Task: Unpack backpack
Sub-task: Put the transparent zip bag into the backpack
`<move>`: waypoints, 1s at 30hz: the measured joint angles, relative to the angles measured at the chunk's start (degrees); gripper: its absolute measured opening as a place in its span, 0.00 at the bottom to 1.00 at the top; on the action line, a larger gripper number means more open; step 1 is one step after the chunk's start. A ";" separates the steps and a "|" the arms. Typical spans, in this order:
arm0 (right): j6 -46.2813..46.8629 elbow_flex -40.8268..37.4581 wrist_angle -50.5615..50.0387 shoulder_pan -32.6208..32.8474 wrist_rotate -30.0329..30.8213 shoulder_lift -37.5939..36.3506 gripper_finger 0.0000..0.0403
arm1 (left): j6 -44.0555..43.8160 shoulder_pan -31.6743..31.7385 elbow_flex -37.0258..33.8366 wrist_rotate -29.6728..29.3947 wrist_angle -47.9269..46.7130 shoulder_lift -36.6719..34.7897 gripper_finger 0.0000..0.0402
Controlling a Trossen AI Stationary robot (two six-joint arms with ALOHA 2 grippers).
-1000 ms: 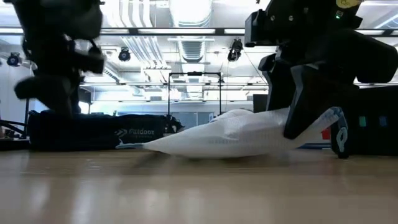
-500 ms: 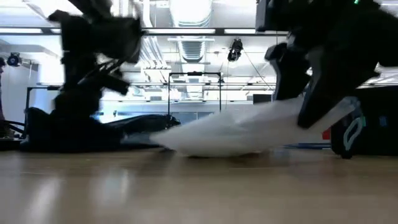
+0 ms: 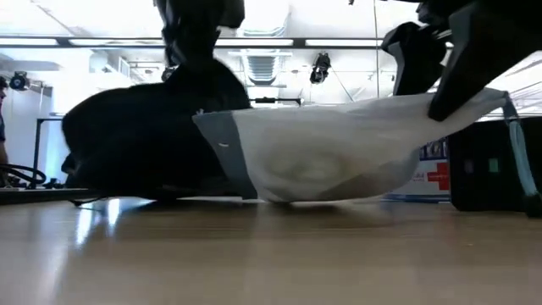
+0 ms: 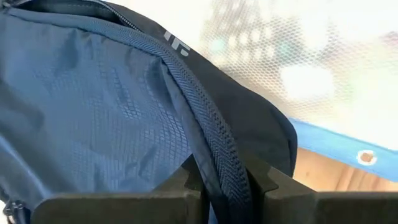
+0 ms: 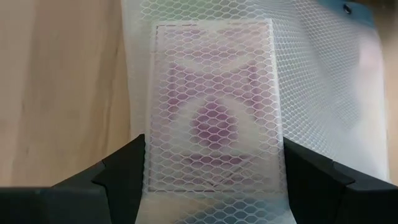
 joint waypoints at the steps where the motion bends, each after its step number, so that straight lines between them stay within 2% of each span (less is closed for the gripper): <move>1: 0.37 -0.16 0.08 0.07 0.00 0.02 0.70 | 0.20 0.01 0.25 0.40 -0.07 0.00 0.09; 4: 0.88 -0.82 0.15 0.21 -0.08 0.09 0.70 | 0.12 0.31 0.42 3.19 -0.19 0.00 0.11; 13: 1.66 -1.90 0.94 0.34 -0.03 0.11 0.70 | -0.26 0.55 -3.58 2.64 1.12 0.02 0.19; 16: 1.84 -1.91 1.01 0.47 0.01 0.11 0.70 | -0.14 0.59 -4.50 2.62 1.18 0.09 0.14; 19: 2.12 -1.91 1.01 0.60 0.05 0.11 0.70 | 0.84 0.59 -5.85 2.89 1.36 0.09 0.03; 24: 1.97 -1.52 0.97 0.81 0.93 0.11 0.70 | 0.52 0.59 -6.76 2.42 1.09 0.11 0.01; 27: 0.03 0.06 0.41 0.99 3.50 -0.01 0.70 | 0.44 0.82 -3.91 2.32 -0.73 -0.42 0.00; 30: -3.24 2.95 -1.07 1.01 6.11 -0.63 0.70 | 0.15 1.04 2.10 -1.07 -6.50 -1.14 0.00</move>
